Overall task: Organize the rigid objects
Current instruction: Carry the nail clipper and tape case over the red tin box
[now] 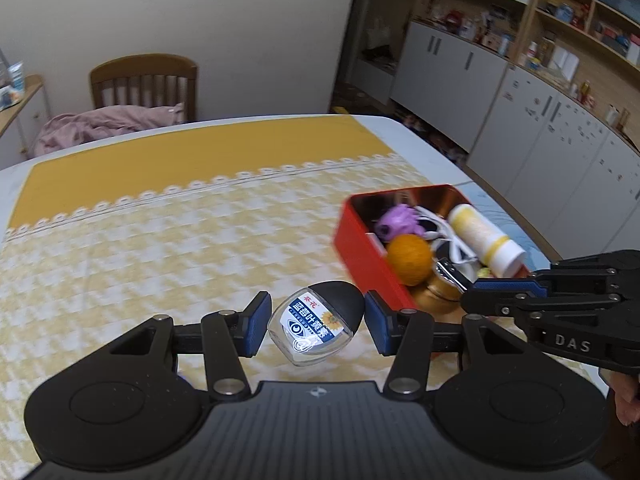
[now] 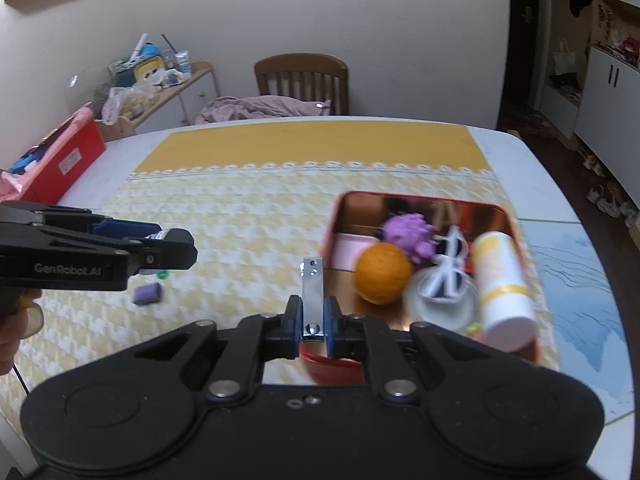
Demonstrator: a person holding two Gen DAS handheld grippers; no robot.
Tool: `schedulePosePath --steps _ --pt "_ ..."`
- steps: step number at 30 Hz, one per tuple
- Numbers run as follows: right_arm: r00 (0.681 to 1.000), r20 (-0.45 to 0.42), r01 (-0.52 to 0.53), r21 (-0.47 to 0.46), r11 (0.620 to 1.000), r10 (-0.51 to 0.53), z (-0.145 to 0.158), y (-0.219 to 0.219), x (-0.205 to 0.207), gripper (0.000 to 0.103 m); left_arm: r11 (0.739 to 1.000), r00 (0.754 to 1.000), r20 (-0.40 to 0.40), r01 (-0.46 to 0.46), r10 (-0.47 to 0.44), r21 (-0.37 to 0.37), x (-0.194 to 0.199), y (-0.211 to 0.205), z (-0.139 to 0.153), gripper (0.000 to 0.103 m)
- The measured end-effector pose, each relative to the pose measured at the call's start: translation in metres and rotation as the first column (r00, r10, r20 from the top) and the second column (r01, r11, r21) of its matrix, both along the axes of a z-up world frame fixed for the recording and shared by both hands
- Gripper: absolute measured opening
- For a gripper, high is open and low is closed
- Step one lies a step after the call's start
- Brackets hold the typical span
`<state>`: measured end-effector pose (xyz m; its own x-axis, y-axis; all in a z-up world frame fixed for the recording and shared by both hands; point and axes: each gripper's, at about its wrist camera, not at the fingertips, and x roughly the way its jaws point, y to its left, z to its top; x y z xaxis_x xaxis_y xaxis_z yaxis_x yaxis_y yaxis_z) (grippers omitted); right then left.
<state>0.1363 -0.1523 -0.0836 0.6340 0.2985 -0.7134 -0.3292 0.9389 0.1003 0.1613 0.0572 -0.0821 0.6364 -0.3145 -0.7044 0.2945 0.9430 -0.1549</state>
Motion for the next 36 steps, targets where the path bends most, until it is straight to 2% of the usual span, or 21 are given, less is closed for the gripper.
schedulePosePath --steps 9,15,22,29,36 --pt "0.999 -0.018 0.036 -0.036 0.999 -0.036 -0.011 -0.047 0.005 0.01 0.996 0.996 -0.01 0.089 -0.089 0.027 0.007 -0.067 -0.007 0.05" --pt "0.999 -0.033 0.041 -0.032 0.999 -0.042 -0.019 -0.067 0.012 0.01 0.993 0.994 -0.046 0.106 -0.103 0.051 0.016 -0.101 -0.019 0.05" --pt "0.999 -0.049 -0.019 -0.058 0.998 0.016 -0.027 -0.067 0.019 0.01 0.99 0.989 -0.093 0.126 -0.119 0.07 0.04 -0.125 -0.033 0.05" --pt "0.997 -0.069 -0.039 -0.102 0.994 0.032 -0.035 -0.07 0.027 0.01 0.986 0.984 -0.127 0.135 -0.122 0.102 0.055 -0.139 -0.045 0.05" --pt "0.995 -0.093 -0.055 -0.096 0.994 0.046 -0.037 -0.076 0.029 0.012 0.984 0.979 -0.167 0.14 -0.12 0.112 0.062 -0.148 -0.057 0.05"
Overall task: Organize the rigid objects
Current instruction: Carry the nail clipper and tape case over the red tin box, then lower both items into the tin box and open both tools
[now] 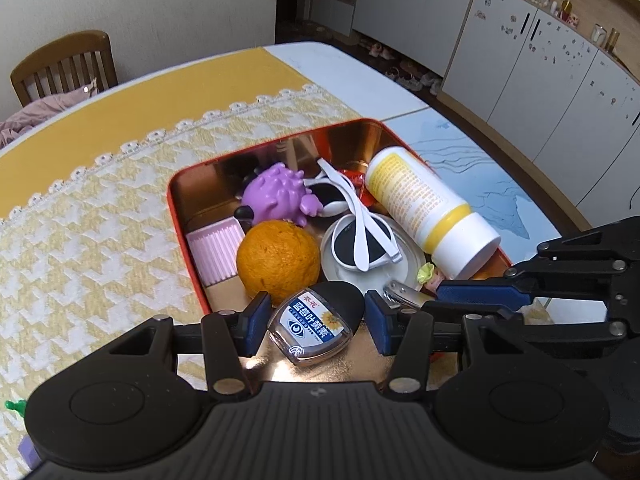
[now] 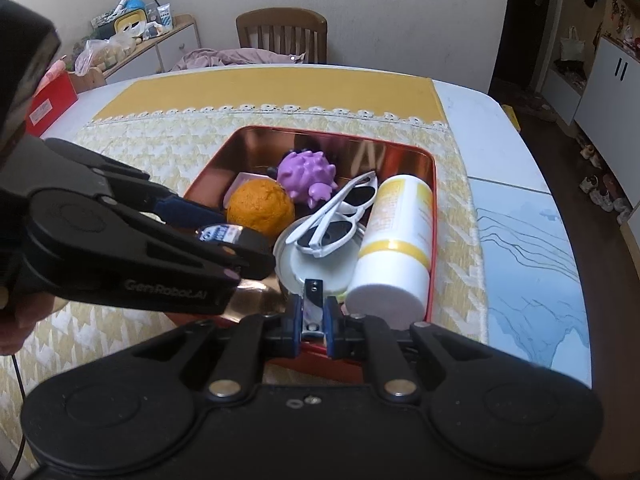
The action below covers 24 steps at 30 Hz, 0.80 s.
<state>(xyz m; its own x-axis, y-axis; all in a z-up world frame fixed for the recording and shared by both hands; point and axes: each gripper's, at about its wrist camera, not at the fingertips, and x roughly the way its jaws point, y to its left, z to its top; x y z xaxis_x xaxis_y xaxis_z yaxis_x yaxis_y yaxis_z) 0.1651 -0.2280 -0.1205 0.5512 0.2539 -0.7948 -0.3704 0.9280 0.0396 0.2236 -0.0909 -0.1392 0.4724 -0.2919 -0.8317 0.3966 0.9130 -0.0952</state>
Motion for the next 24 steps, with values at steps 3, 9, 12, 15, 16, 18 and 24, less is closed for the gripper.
schedulePosePath --steps 3,9,12,15,16,18,24 --pt "1.0 -0.004 0.0 0.007 1.0 0.0 0.002 0.0 -0.001 0.015 1.0 1.0 -0.029 -0.003 0.003 -0.003 0.005 -0.001 -0.006 0.05" --pt "1.0 0.0 -0.001 0.029 1.0 0.001 0.007 -0.001 -0.005 0.02 1.0 0.999 -0.039 -0.008 0.008 0.0 0.006 -0.003 -0.007 0.05" --pt "1.0 0.008 -0.001 0.035 0.999 0.001 0.009 0.0 -0.007 0.022 1.0 0.999 -0.04 -0.012 0.011 -0.007 0.005 0.0 -0.005 0.05" --pt "1.0 0.01 0.004 0.047 0.999 -0.004 0.01 0.0 -0.008 0.024 1.0 0.999 -0.03 -0.019 0.018 -0.01 0.003 0.004 -0.001 0.053" --pt "1.0 0.011 0.007 0.05 0.999 -0.007 0.011 0.0 -0.008 0.024 1.0 0.999 -0.025 -0.021 0.021 -0.016 0.001 0.006 0.001 0.054" --pt "1.0 0.012 0.011 0.06 0.998 -0.012 0.013 0.0 -0.009 0.025 0.999 0.999 -0.018 -0.027 0.026 -0.034 -0.001 0.01 0.006 0.055" --pt "0.999 0.021 0.026 0.081 0.996 -0.028 0.019 0.0 -0.012 0.032 0.997 0.999 0.045 -0.015 0.019 -0.075 -0.012 0.024 0.022 0.056"
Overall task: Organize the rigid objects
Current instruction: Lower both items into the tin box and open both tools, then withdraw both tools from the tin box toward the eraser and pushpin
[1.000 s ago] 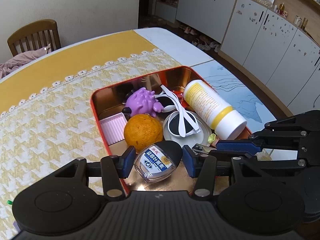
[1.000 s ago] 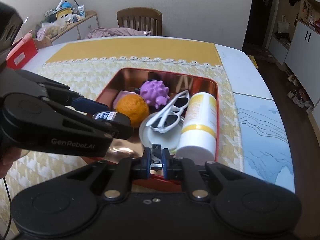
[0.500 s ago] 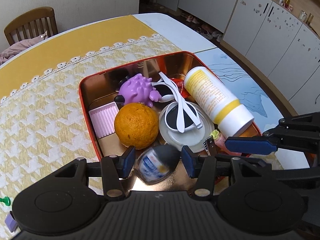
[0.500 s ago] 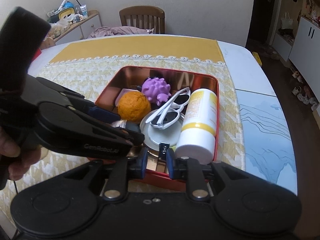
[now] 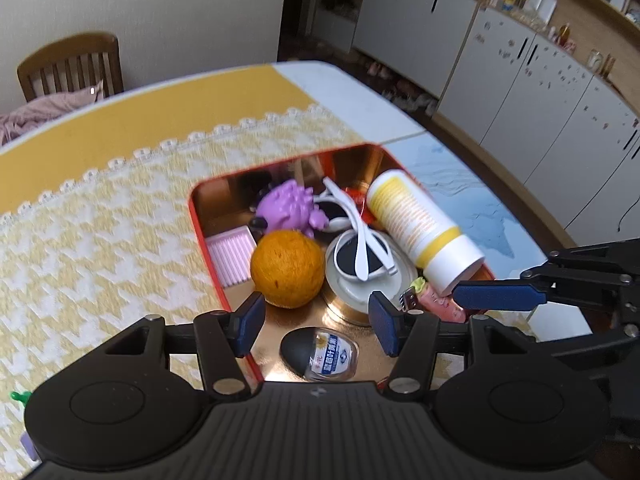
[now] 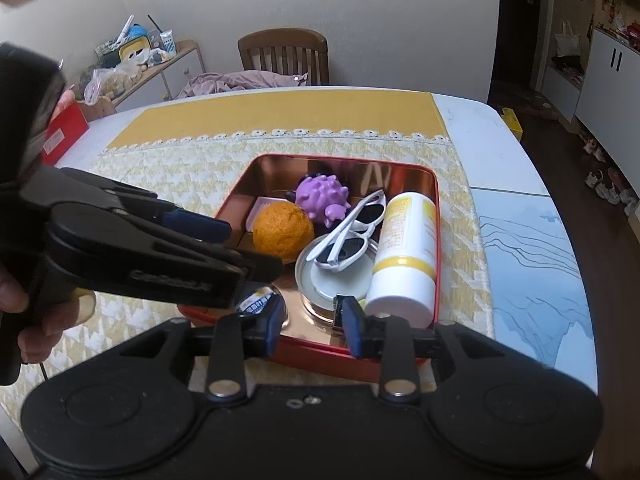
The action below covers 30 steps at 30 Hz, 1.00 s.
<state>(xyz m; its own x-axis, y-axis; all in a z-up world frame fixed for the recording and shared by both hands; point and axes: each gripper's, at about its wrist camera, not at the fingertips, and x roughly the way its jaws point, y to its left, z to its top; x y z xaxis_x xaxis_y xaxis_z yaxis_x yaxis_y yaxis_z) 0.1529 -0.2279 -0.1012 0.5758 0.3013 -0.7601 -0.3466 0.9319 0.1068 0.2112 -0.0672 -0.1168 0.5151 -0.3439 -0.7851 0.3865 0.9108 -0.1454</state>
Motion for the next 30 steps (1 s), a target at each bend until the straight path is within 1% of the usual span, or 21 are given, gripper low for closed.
schedulePosePath --steps 6,10,17,18,19,20,22,23,25,27,29,30 --pt "1.0 0.009 0.006 0.013 1.0 -0.007 0.007 0.004 -0.004 0.034 1.0 0.999 0.048 -0.003 0.004 -0.014 -0.011 0.015 0.015 0.057" --pt "1.0 0.017 0.019 0.024 1.0 -0.02 0.01 0.008 -0.005 0.035 1.0 0.998 0.066 -0.007 0.008 -0.029 -0.017 0.027 0.023 0.057" --pt "0.999 0.024 0.023 0.037 0.999 -0.024 0.014 0.022 -0.009 0.046 0.998 0.996 0.086 -0.03 0.035 -0.061 -0.029 0.053 0.032 0.057" --pt "0.999 0.023 0.023 0.041 0.999 -0.024 0.014 0.025 -0.009 0.049 0.998 0.995 0.088 -0.033 0.039 -0.062 -0.031 0.058 0.032 0.057" --pt "0.999 0.025 0.023 0.044 0.999 -0.024 0.014 0.028 -0.009 0.054 0.997 0.995 0.093 -0.04 0.046 -0.062 -0.033 0.062 0.033 0.06" --pt "0.999 0.029 0.021 0.047 0.999 -0.023 0.015 0.032 -0.01 0.058 0.997 0.993 0.1 -0.05 0.056 -0.062 -0.035 0.067 0.033 0.062" --pt "0.999 0.036 0.009 0.052 0.999 -0.011 0.017 0.04 -0.012 0.059 0.996 0.992 0.105 -0.064 0.07 -0.065 -0.038 0.078 0.034 0.062" --pt "0.999 0.037 0.001 0.051 0.999 -0.003 0.018 0.046 -0.012 0.061 0.995 0.992 0.104 -0.071 0.077 -0.066 -0.04 0.083 0.034 0.062" --pt "0.999 0.043 -0.011 0.047 0.999 0.009 0.019 0.055 -0.013 0.064 0.994 0.99 0.104 -0.087 0.093 -0.067 -0.042 0.095 0.035 0.063" --pt "0.999 0.044 -0.027 0.051 0.998 0.025 0.019 0.066 -0.014 0.064 0.993 0.989 0.104 -0.1 0.107 -0.067 -0.044 0.107 0.035 0.066" --pt "0.998 0.045 -0.045 0.055 0.997 0.043 0.019 0.077 -0.015 0.065 0.991 0.986 0.11 -0.12 0.127 -0.064 -0.048 0.119 0.035 0.072" --pt "0.998 0.047 -0.052 0.056 0.997 0.049 0.019 0.082 -0.016 0.066 0.99 0.984 0.113 -0.129 0.136 -0.061 -0.049 0.125 0.034 0.072"
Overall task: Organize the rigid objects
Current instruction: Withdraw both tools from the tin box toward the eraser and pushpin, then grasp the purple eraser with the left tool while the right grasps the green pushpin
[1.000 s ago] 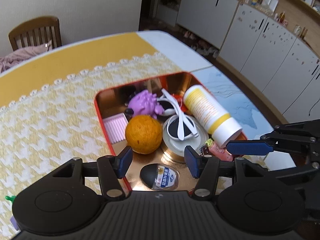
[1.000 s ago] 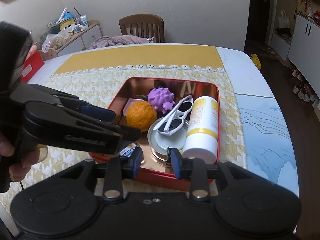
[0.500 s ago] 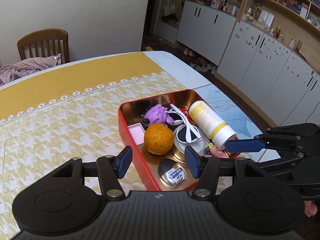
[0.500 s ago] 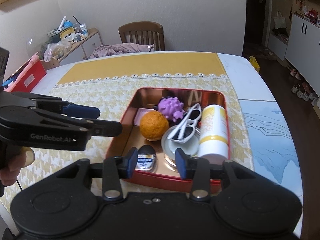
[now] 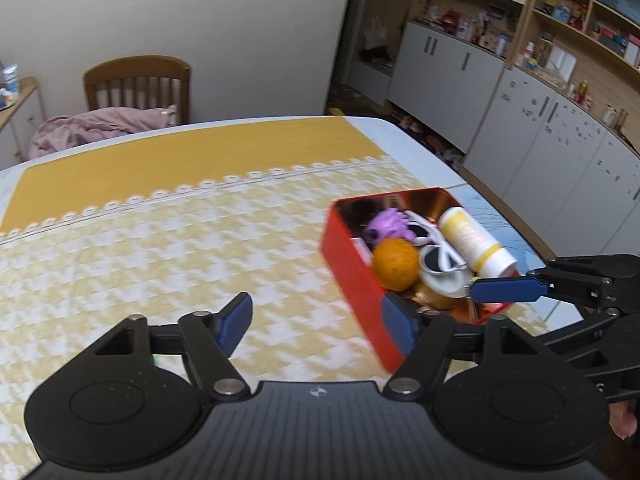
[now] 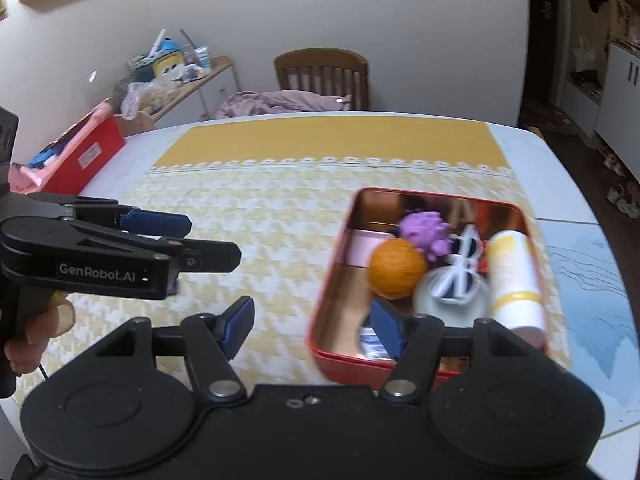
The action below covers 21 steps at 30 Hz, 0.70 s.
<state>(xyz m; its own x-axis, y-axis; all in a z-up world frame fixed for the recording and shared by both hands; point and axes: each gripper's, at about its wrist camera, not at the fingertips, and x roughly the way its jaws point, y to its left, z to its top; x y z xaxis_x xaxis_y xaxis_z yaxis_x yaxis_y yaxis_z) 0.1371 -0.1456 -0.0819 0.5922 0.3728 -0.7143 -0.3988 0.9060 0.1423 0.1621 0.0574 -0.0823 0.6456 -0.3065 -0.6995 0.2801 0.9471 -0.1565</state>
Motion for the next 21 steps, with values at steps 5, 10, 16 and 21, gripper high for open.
schedulePosePath --steps 5,10,16,21 --pt "0.999 0.014 -0.035 0.016 0.999 0.035 0.002 0.025 -0.002 0.078 0.999 1.0 0.004 -0.026 0.026 0.019 -0.006 0.028 -0.004 0.078" --pt "0.998 0.029 -0.053 0.033 0.998 0.052 0.003 0.048 -0.002 0.087 0.999 0.999 0.006 -0.053 0.053 0.0 -0.011 0.058 -0.01 0.081" --pt "0.999 0.031 -0.03 0.023 0.999 0.029 -0.002 0.069 0.003 0.095 0.996 0.997 0.009 -0.083 0.082 0.024 -0.019 0.089 -0.023 0.082" --pt "1.0 0.008 0.002 0.034 0.999 -0.002 -0.008 0.083 0.012 0.098 0.994 0.994 -0.012 -0.106 0.107 0.032 -0.021 0.111 -0.042 0.083"
